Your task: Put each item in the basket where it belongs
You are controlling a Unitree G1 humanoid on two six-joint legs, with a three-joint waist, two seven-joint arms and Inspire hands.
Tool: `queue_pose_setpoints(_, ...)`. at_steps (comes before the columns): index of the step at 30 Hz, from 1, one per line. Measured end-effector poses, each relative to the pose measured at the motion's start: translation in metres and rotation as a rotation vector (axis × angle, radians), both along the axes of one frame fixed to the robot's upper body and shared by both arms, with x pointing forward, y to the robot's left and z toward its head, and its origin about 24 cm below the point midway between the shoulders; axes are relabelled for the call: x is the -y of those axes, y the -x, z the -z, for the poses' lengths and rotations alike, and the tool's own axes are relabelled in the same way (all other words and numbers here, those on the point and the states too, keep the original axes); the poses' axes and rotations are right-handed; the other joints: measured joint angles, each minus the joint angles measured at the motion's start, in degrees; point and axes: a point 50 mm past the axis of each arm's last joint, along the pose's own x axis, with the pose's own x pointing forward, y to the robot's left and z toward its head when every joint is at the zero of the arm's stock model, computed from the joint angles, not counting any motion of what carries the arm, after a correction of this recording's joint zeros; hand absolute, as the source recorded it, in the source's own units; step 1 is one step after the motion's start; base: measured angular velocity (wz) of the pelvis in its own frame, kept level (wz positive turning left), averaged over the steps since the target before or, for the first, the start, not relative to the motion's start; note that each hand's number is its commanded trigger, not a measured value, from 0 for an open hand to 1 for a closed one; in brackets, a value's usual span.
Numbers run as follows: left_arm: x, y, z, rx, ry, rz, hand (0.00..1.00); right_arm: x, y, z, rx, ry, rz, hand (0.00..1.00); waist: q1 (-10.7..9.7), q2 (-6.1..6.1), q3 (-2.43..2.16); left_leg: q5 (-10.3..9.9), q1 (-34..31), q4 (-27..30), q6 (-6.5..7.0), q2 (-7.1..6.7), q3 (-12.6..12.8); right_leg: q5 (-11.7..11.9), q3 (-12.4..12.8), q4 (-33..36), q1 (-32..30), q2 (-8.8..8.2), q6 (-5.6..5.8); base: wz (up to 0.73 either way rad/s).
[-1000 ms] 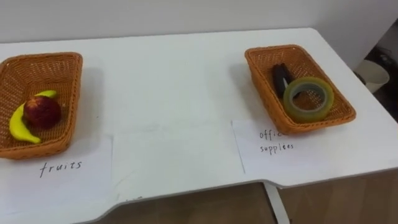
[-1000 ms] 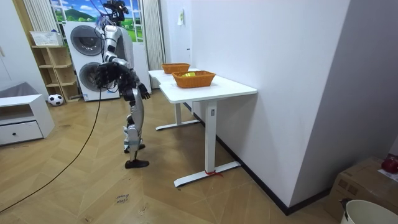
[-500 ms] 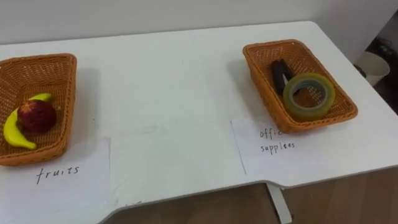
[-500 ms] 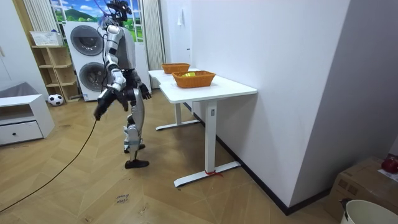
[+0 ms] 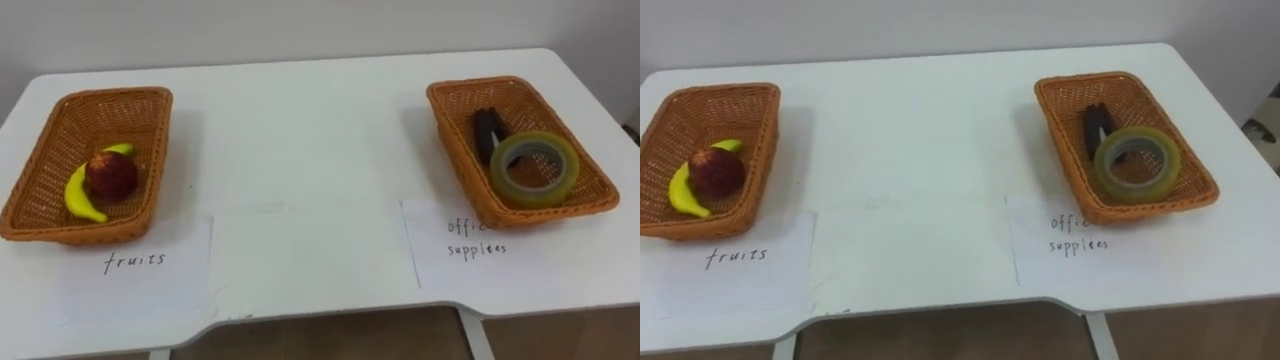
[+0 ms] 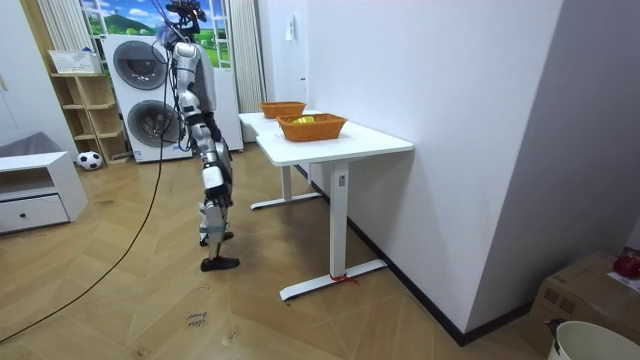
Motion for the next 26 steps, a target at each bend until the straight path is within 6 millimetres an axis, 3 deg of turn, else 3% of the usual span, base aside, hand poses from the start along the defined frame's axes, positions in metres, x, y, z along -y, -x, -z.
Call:
queue_pose_setpoints(1, 0.001, -0.002, 0.0, 0.007, -0.002, 0.013, 0.0, -0.005, -0.007, 0.001, -0.004, -0.02, -0.097, 0.0, 1.0, -0.02, 0.0, 0.0, -0.1, 0.0, 0.0, -0.03, -0.1, 0.0, 0.0, -0.1, 0.0, 0.0, 0.0, 0.0)
queue_pose_setpoints(4, 0.005, -0.007, 0.0, 0.022, -0.003, 0.048, 0.0, -0.016, -0.028, 0.002, 0.017, -0.066, -0.272, 0.0, 1.2, -0.07, -0.01, 0.0, -0.6, 0.1, 0.01, -0.2, -0.8, 0.0, -0.3, -0.5, 0.1, -0.04, 0.01, 0.11)
queue_pose_setpoints(8, 0.007, -0.009, 0.001, 0.027, -0.003, 0.057, 0.0, -0.023, -0.043, 0.002, 0.045, -0.113, -0.356, 0.0, 1.2, 0.07, 0.04, 0.0, -0.4, 0.2, 0.01, -0.2, -0.8, 0.0, -0.3, -0.5, 0.3, -0.05, 0.01, 0.02)
queue_pose_setpoints(15, 0.009, -0.013, 0.0, 0.044, -0.03, 0.072, 0.0, -0.031, -0.038, 0.005, 0.054, -0.22, -0.38, 0.0, 1.2, 0.02, 0.58, 0.0, -0.6, 0.1, 0.01, -0.22, -1.1, 0.0, -0.5, -0.6, 1.0, -0.04, 0.02, 0.02)
queue_pose_setpoints(26, 0.008, -0.013, 0.0, 0.04, -0.034, 0.073, 0.0, -0.032, -0.034, 0.006, 0.051, -0.275, -0.362, 0.0, 1.2, 0.09, 0.27, 0.0, -0.8, 0.2, 0.0, -0.25, -1.3, 0.0, -0.5, -1.3, 1.1, 0.05, 0.01, 0.01)
